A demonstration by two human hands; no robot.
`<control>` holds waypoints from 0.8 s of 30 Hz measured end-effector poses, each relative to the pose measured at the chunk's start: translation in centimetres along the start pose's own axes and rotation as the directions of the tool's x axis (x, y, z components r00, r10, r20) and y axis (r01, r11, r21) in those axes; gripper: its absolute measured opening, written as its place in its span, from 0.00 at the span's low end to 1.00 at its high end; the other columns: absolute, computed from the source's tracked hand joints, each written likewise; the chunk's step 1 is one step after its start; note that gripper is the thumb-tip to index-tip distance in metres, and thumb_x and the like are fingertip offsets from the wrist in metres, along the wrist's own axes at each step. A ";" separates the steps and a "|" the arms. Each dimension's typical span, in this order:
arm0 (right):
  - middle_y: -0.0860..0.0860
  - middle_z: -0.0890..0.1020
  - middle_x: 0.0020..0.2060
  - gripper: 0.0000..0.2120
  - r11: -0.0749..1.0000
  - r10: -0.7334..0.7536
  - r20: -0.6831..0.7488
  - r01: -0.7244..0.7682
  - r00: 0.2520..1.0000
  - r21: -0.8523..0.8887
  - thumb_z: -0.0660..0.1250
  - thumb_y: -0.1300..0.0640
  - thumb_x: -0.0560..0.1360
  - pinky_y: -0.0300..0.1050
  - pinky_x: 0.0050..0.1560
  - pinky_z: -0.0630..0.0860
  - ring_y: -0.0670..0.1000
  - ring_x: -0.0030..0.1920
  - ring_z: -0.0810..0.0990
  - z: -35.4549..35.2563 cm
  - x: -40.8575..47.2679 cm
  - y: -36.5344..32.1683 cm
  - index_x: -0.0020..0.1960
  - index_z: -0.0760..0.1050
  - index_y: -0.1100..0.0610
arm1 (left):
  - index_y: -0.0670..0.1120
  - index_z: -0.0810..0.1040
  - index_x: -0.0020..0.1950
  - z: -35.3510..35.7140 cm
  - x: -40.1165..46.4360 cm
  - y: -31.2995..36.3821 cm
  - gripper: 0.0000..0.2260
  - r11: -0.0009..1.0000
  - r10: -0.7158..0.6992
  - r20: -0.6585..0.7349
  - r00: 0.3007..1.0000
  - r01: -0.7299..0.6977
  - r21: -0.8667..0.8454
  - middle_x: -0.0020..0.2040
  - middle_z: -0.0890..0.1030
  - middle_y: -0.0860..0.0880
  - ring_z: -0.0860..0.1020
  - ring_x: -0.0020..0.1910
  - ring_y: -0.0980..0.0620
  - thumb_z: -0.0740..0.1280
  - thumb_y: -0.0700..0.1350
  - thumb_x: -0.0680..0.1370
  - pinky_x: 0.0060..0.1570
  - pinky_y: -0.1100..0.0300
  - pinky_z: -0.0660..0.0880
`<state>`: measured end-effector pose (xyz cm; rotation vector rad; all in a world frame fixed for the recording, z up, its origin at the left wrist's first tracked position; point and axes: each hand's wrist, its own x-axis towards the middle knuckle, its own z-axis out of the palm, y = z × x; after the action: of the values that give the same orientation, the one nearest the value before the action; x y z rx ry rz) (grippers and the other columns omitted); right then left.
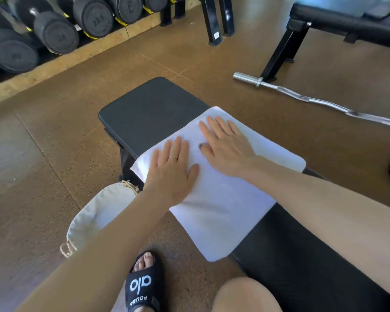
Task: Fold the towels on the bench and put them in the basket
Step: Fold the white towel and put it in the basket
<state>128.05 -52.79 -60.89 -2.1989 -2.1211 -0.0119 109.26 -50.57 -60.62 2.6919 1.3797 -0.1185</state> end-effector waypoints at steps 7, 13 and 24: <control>0.53 0.55 0.81 0.32 0.998 -0.067 0.032 0.067 0.997 0.018 0.36 0.42 0.80 0.55 0.78 0.49 0.56 0.81 0.54 0.7 -3.9 -0.7 0.82 0.52 0.51 | 0.48 0.39 0.82 0.2 -2.0 0.7 0.35 0.998 0.055 0.086 0.995 -0.057 0.016 0.82 0.37 0.50 0.37 0.81 0.50 0.35 0.65 0.80 0.79 0.50 0.39; 0.52 0.49 0.82 0.31 0.998 -0.018 0.065 0.014 0.998 0.065 0.41 0.39 0.82 0.54 0.79 0.46 0.55 0.81 0.48 0.1 -6.7 0.3 0.83 0.48 0.48 | 0.47 0.42 0.83 0.3 -4.3 0.9 0.35 0.994 0.101 0.007 0.995 -0.101 0.047 0.82 0.40 0.49 0.41 0.81 0.48 0.40 0.65 0.82 0.78 0.50 0.41; 0.58 0.74 0.65 0.32 0.736 0.619 0.209 -0.652 0.757 0.182 0.56 0.33 0.77 0.57 0.65 0.70 0.63 0.65 0.73 -2.9 -10.1 6.7 0.74 0.65 0.52 | 0.46 0.57 0.79 -0.3 -9.3 2.4 0.55 0.046 -0.491 0.541 0.683 0.641 -0.767 0.72 0.69 0.45 0.70 0.69 0.41 0.76 0.68 0.60 0.65 0.43 0.70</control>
<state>134.47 -63.24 -59.08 -2.6880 -1.1995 0.4326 105.82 -59.38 -59.03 1.0027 1.6373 0.3521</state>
